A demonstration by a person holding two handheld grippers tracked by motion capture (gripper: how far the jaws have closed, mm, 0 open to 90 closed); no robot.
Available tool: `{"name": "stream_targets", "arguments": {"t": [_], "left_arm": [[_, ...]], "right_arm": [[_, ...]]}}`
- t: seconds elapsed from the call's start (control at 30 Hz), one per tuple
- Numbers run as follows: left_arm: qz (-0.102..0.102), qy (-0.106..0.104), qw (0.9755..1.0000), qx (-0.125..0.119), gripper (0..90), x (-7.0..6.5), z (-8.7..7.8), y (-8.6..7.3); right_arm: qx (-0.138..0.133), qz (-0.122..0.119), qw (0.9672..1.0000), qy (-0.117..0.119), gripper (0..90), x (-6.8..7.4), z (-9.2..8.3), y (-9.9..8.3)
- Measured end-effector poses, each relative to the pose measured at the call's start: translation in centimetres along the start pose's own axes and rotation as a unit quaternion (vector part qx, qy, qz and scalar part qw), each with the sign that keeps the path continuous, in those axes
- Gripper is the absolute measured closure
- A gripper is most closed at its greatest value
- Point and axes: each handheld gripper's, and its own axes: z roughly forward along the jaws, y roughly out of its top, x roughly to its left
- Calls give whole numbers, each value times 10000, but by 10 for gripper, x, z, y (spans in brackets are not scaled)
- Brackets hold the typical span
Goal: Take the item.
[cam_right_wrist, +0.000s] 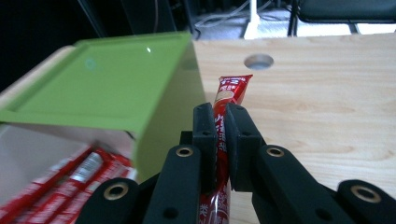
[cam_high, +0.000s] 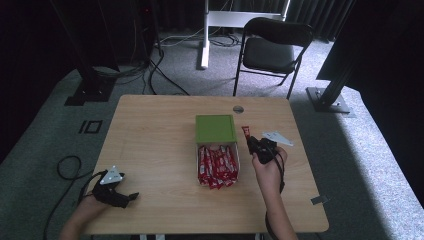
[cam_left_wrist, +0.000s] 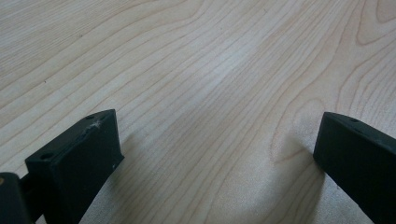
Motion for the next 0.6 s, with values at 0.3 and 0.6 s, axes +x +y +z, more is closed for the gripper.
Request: {"name": "stream_targets", "arguments": {"t": [0.3,0.6], "left_arm": [[-1,0,10000,0,16,0,0,0],[-1,1,10000,-1,16,0,0,0]], "right_arm": [[183,181,9996,-99,838,-14,20,-17],[421,277,9986,-140,837,-20,40,-34]]}}
